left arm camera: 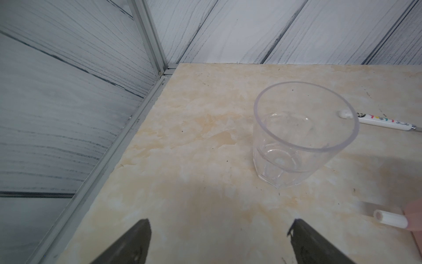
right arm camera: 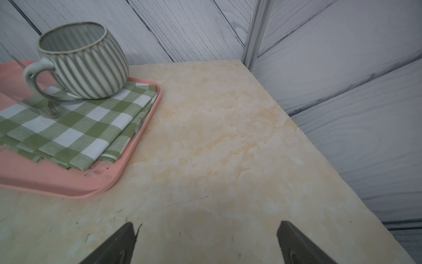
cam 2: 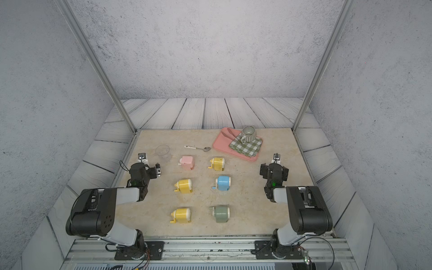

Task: Put the tray back into the pencil sharpener
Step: Reset both arms

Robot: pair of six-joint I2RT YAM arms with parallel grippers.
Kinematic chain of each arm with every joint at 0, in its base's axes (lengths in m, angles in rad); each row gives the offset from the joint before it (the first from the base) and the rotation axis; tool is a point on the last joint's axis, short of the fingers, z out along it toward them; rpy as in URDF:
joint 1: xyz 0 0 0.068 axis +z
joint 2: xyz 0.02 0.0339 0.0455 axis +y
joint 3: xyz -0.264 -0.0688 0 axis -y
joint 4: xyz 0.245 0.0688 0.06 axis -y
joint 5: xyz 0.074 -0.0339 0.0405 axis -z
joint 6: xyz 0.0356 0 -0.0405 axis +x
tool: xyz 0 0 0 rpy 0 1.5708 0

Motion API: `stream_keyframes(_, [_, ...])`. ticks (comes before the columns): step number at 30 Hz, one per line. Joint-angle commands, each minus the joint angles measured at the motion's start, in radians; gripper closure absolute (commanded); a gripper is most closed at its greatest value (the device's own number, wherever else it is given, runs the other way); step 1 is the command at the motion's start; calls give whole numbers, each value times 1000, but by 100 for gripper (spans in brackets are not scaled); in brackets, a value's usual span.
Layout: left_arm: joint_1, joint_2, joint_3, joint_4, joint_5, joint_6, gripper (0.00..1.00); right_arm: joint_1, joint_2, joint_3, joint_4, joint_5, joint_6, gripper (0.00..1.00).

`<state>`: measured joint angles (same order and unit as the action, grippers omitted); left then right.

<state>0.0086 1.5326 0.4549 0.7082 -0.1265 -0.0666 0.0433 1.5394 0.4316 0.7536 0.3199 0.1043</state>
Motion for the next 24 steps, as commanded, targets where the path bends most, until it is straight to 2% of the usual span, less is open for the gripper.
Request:
stream_keyframes(1, [-6, -5, -6, 36, 12, 22, 2, 0, -12, 4, 6, -5, 8, 1])
stream_keyframes(24, [-8, -6, -10, 40, 10, 25, 2, 1, -11, 9, 0, -6, 7, 1])
